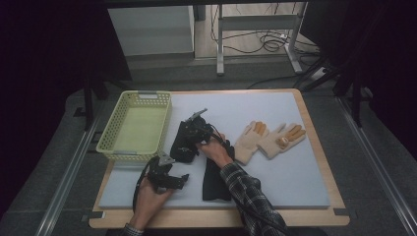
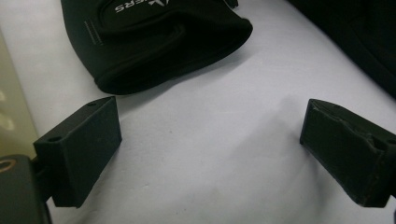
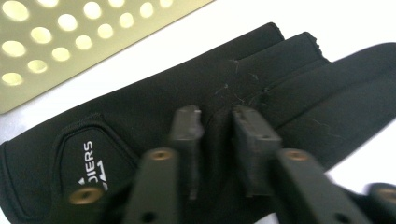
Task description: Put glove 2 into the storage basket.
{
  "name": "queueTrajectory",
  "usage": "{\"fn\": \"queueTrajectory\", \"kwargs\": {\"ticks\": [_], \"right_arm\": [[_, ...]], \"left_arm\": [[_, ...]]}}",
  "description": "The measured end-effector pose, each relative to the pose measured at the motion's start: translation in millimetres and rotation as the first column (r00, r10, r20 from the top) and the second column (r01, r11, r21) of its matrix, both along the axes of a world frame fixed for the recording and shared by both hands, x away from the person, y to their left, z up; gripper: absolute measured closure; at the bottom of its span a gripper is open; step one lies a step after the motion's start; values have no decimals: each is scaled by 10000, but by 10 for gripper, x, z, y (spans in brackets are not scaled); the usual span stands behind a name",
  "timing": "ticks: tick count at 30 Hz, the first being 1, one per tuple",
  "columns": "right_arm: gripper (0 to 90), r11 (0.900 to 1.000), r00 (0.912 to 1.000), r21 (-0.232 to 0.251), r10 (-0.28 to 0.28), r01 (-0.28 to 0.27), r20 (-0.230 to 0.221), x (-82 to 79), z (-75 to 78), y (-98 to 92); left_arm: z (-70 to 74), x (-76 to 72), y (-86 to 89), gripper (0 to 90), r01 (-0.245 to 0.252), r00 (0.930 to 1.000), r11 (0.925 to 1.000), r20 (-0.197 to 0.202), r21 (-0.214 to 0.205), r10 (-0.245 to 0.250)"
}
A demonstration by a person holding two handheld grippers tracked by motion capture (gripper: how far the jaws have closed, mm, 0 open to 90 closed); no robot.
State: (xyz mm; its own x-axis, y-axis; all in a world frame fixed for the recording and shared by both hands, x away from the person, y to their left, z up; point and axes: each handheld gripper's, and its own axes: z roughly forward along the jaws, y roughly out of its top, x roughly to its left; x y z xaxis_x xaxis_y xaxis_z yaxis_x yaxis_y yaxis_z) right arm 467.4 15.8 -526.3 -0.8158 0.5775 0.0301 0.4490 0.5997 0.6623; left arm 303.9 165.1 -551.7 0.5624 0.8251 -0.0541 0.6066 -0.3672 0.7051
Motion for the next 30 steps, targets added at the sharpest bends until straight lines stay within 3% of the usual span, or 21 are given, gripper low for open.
{"fn": "queueTrajectory", "kwargs": {"ticks": [5, 13, 19, 26, 30], "right_arm": [[881, 9996, 9993, -258, 121, -112, 356, -79, 72, 6], [881, 9982, 9986, 574, 149, -179, 517, -212, 435, -238], [881, 9961, 9978, 860, 127, -182, 650, -334, 662, -453], [880, 9923, 9983, 1216, 183, -249, 551, -657, 960, -869], [880, 9925, 9983, 1164, 323, -378, 484, -841, 998, -1011]], "left_arm": [[0, 0, 1, 56, -3, 10000, 10000, 2, -14, 3], [1, 0, 3, 56, 3, 10000, 10000, 8, 6, -3], [1, 1, 4, 56, 10, 10000, 10000, 14, 2, -10], [0, 0, 2, 56, 0, 10000, 10000, 30, -19, 0], [3, 0, 4, 56, 18, 10000, 10000, 16, 29, -18]]}}
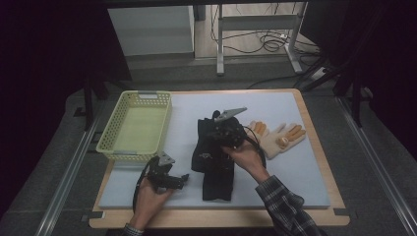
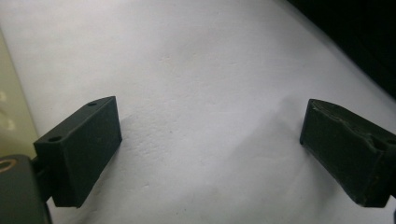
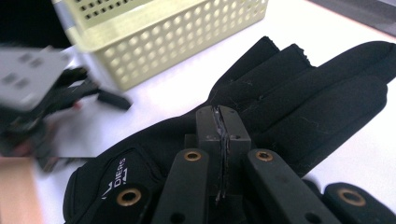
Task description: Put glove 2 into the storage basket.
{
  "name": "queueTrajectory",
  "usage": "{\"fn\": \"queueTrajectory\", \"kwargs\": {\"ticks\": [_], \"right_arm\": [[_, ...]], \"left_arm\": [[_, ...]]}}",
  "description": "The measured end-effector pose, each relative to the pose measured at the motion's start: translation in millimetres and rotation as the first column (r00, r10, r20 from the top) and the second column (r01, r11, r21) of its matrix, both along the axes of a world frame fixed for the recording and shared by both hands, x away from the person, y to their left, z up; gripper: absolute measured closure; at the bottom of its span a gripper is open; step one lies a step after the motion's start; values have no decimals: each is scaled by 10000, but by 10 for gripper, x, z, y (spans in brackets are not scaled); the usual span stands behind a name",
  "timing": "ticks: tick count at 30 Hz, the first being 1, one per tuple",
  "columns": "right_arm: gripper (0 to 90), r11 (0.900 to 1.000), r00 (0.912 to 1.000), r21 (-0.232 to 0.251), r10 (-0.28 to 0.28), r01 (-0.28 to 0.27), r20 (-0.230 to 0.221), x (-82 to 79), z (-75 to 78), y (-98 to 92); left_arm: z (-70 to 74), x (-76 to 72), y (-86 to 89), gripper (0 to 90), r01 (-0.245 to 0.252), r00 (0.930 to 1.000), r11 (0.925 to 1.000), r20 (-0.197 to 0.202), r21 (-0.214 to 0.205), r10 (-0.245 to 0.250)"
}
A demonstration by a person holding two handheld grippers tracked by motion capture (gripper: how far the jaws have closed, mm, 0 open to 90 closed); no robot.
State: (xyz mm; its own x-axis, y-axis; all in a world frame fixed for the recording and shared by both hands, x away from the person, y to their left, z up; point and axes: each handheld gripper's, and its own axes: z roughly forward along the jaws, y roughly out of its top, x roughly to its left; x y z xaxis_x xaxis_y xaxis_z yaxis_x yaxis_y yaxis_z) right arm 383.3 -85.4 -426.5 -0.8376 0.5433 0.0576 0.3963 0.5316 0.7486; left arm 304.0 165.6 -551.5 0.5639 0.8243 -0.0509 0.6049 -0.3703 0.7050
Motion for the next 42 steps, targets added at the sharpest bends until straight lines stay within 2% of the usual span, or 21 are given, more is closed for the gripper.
{"fn": "queueTrajectory", "kwargs": {"ticks": [1, 2, 7, 12, 14, 15, 16, 17, 18, 19, 21, 23, 26, 28, 31, 32, 33, 36, 38, 40, 42], "right_arm": [[880, 9999, 9999, -106, 110, -111, -76, -132, -2, -87], [880, 9998, 9998, -121, 164, -165, -121, -192, -12, -131], [879, 9982, 9987, -412, 425, -437, -294, -407, -172, -300], [878, 9980, 9979, -462, 396, -420, -515, -438, -414, -369], [877, 9988, 9976, -343, 340, -361, -603, -429, -471, -370], [871, 9993, 9970, -255, 260, -279, -729, -416, -563, -352], [862, 9991, 9973, -364, 214, -239, -696, -413, -598, -339], [846, 9980, 9987, -628, 49, -80, -498, -418, -652, -316], [793, 9978, 9989, -657, 12, -42, -459, -423, -687, -307], [793, 9978, 9989, -657, 12, -42, -459, -423, -687, -307], [620, 9986, 9991, -531, -12, -10, -413, -438, -689, -331], [586, 9993, 9997, -373, -41, 31, -257, -457, -632, -404], [620, 9994, 9999, -341, -108, 103, -127, -500, -562, -568], [717, 9990, 9999, -422, -135, 130, -100, -541, -572, -686], [864, 9990, 9994, -437, -117, 102, -337, -616, -650, -829], [864, 9990, 9994, -437, -117, 102, -337, -616, -650, -829], [885, 9989, 9986, -478, -16, -9, -524, -685, -754, -902], [885, 9987, 9969, -442, 222, -256, -760, -781, -896, -915], [885, 9978, 9955, -430, 467, -503, -819, -830, -968, -880], [885, 9965, 9952, -513, 624, -664, -750, -862, -1016, -818], [884, 9968, 9949, -382, 676, -707, -755, -864, -1029, -759]], "left_arm": [[0, 0, 0, 56, -2, 10000, 10000, 5, -3, 2], [0, 0, 0, 56, 0, 10000, 10000, 4, -3, 0], [-2, -1, -3, 57, -20, 10000, 10000, 8, -35, 20], [-1, 0, -1, 57, -5, 10000, 10000, 16, -2, 5], [-1, -1, -2, 57, -20, 10000, 10000, 10, -15, 20], [-2, -1, -3, 56, -22, 10000, 10000, 4, -22, 22], [-3, -1, -4, 57, -36, 10000, 10000, 10, -37, 36], [-2, -1, -3, 57, -31, 10000, 10000, 9, -26, 31], [-2, -1, -3, 57, -31, 10000, 10000, 9, -26, 31], [-2, -1, -3, 57, -25, 10000, 10000, 9, -20, 25], [-2, -2, -3, 57, -29, 10000, 10000, 9, -26, 29], [-3, -2, -4, 57, -40, 10000, 10000, 12, -41, 40], [-3, -2, -4, 57, -37, 10000, 10000, 10, -40, 37], [-2, -1, -3, 57, -36, 10000, 10000, 7, -40, 36], [2, 0, 4, 57, 14, 10000, 10000, -30, 0, -14], [2, 0, 4, 57, 14, 10000, 10000, -30, 0, -14], [3, 1, 9, 56, 37, 10000, 10000, -51, -63, -37], [6, -1, 22, 55, 83, 9999, 9998, -67, -162, -84], [10, -28, 46, 64, 190, 9998, 9998, -8, 108, -190], [6, -40, 78, 54, 124, 9999, 9998, 10, 151, -125], [5, -39, 106, 44, 74, 10000, 9999, -45, 137, -73]]}}
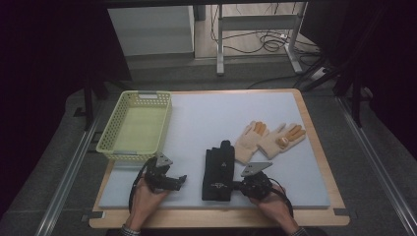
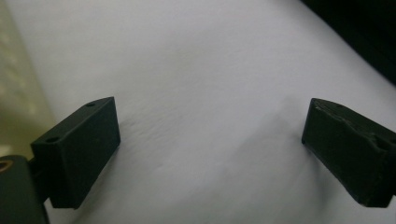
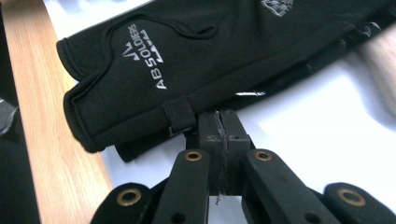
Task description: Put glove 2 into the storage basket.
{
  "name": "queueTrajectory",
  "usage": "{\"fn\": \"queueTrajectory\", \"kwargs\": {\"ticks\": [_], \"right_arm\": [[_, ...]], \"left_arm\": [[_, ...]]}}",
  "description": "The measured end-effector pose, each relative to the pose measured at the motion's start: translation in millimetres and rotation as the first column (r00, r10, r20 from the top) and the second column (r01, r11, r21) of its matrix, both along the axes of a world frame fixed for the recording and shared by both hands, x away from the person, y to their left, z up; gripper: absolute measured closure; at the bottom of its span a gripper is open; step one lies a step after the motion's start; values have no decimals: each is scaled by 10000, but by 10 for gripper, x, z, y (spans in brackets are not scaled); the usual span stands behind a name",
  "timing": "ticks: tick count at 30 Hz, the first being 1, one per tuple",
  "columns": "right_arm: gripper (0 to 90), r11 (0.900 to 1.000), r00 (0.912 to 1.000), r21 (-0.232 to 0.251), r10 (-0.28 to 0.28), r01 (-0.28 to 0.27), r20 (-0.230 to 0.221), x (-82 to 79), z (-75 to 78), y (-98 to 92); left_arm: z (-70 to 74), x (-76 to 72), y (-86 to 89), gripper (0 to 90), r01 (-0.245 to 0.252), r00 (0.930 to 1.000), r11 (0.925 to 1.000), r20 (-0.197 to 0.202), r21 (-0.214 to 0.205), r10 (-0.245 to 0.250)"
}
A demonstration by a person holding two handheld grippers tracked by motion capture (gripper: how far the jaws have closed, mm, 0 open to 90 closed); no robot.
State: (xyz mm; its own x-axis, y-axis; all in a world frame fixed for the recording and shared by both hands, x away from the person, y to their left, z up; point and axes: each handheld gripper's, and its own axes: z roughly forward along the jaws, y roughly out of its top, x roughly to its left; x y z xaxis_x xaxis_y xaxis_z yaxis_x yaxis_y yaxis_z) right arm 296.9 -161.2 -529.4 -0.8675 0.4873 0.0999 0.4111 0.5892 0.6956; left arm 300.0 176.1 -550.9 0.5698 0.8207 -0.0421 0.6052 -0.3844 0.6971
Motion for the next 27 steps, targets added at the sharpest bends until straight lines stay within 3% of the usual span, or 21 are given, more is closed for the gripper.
{"fn": "queueTrajectory", "kwargs": {"ticks": [2, 6, 19, 24, 27], "right_arm": [[884, 10000, 10000, 29, 55, -55, 12, 15, -8, 64], [882, 9998, 9998, 20, 186, -186, 103, 55, -20, 241], [875, 9989, 9987, 14, 459, -460, 209, 134, -50, 744], [819, 9977, 9976, -130, 674, -671, 185, 131, -28, 773], [744, 9989, 9987, 24, 471, -472, 211, 125, 24, 609]], "left_arm": [[-4, 0, 86, 24, -260, 9997, 9996, -1, 110, 260], [-6, -5, 184, 20, -216, 9997, 9997, -103, 116, 217], [-19, -20, 269, 17, -20, 9999, 10000, -116, 78, 20], [-23, -21, 265, 17, -66, 9999, 10000, -90, 23, 66], [-24, -21, 266, 17, -67, 9999, 10000, -90, 9, 67]]}}
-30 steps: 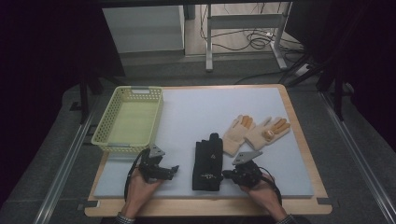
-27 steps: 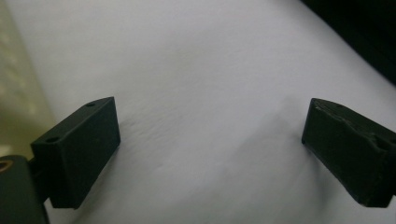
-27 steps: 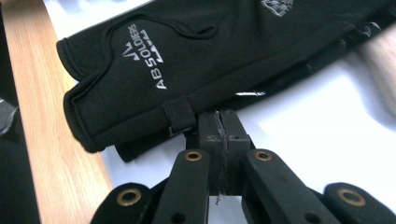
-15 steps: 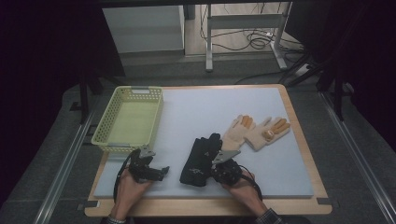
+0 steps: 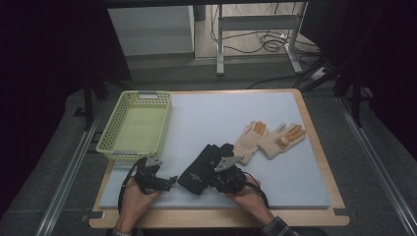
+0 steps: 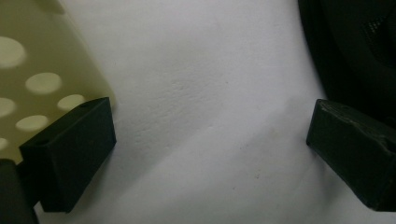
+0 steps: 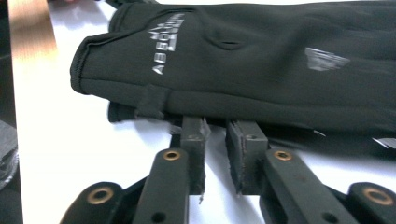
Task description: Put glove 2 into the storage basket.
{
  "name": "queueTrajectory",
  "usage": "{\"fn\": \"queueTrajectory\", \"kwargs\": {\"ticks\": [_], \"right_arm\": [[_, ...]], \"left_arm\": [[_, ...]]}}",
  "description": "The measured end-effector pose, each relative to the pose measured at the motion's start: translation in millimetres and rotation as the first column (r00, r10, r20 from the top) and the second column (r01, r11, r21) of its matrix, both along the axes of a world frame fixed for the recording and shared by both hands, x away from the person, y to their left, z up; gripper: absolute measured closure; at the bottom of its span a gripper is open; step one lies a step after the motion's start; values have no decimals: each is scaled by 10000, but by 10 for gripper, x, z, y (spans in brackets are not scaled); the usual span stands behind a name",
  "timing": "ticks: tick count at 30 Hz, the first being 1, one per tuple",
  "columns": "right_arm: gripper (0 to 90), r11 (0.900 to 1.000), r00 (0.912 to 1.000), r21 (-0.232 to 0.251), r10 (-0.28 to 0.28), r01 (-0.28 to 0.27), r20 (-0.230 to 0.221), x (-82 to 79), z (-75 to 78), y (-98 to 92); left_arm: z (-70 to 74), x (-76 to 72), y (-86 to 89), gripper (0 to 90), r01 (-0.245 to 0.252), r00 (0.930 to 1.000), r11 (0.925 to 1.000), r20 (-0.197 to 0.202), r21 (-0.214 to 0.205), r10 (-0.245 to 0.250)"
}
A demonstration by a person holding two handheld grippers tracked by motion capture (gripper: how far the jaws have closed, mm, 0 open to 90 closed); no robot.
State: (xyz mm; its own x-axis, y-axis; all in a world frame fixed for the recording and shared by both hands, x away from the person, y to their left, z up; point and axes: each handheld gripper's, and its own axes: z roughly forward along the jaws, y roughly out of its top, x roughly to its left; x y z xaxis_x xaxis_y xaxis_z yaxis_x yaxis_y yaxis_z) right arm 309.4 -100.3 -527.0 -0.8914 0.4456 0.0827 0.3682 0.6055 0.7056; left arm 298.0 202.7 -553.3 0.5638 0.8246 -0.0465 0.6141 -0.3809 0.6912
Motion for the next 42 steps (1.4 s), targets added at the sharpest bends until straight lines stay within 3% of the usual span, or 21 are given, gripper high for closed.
{"fn": "queueTrajectory", "kwargs": {"ticks": [3, 5, 7, 10, 12, 13, 14, 16, 17, 18, 20, 21, 22, 25, 27, 28, 32, 37, 41, 42], "right_arm": [[710, 9997, 9996, 1, -257, 257, 143, 6, 25, -109], [675, 9956, 9949, 13, -932, 932, 374, 44, 71, -346], [663, 9940, 9931, 17, -1094, 1095, 422, 53, 81, -406], [599, 9795, 9777, 88, -2012, 2010, 598, 102, 113, -762], [566, 9694, 9675, 139, -2454, 2450, 615, 123, 112, -928], [566, 9694, 9675, 139, -2454, 2450, 615, 123, 112, -928], [523, 9576, 9554, 144, -2881, 2878, 642, 138, 104, -1085], [479, 9441, 9414, 58, -3291, 3296, 744, 154, 90, -1229], [479, 9441, 9414, 58, -3291, 3296, 744, 154, 90, -1229], [431, 9297, 9263, -21, -3669, 3684, 858, 164, 76, -1346], [381, 9142, 9102, -110, -4021, 4051, 993, 186, 49, -1476], [381, 9142, 9102, -110, -4021, 4051, 993, 186, 49, -1476], [332, 9007, 8957, -177, -4295, 4342, 1147, 197, 17, -1558], [277, 9029, 8972, -54, -4265, 4299, 1146, 198, -33, -1608], [256, 9041, 8980, -244, -4203, 4267, 1303, 187, -38, -1577], [231, 9004, 8938, -288, -4265, 4341, 1382, 182, -40, -1569], [214, 8951, 8885, -279, -4375, 4451, 1385, 188, -46, -1573], [213, 8951, 8883, -263, -4377, 4452, 1392, 188, -47, -1575], [212, 8951, 8882, -262, -4376, 4451, 1401, 188, -48, -1575], [211, 8950, 8881, -262, -4377, 4453, 1405, 187, -48, -1575]], "left_arm": [[-3, -2, 1, 16, -28, 10000, 10000, 8, -45, 28], [-4, -2, 2, 17, -32, 10000, 10000, 9, -63, 32], [-4, -2, 2, 17, -31, 10000, 10000, 9, -64, 31], [-5, -2, 2, 16, -30, 10000, 10000, 7, -70, 30], [-5, -1, 2, 16, -27, 10000, 10000, 1, -72, 27], [-5, -1, 2, 16, -27, 10000, 10000, 1, -72, 27], [-5, -1, 3, 16, -18, 10000, 10000, -12, -78, 18], [-5, 1, 5, 16, -3, 10000, 10000, -10, -89, 3], [-5, 1, 5, 14, -3, 10000, 10000, -10, -89, 3], [-5, 1, 6, 12, 6, 10000, 9999, -34, -117, -6], [-5, 1, 8, 13, 1, 10000, 9999, -25, -127, -1], [-5, 1, 8, 16, 1, 10000, 9999, -25, -127, -1], [-4, 0, 10, 19, -21, 10000, 9999, -28, -133, 21], [-5, -1, 9, 21, -33, 10000, 9999, -4, -127, 32], [-5, -1, 8, 21, -31, 10000, 9999, -3, -115, 31], [-5, -1, 9, 21, -34, 10000, 9999, -5, -127, 34], [-2, -5, 10, 30, -34, 10000, 9999, 17, -116, 35], [62, -76, 9, 76, -268, 9994, 9994, 233, -241, 273], [197, -127, -38, 56, 152, 9997, 9972, 209, -725, -138], [273, -134, -102, 46, 506, 9987, 9945, 159, -923, -493]]}}
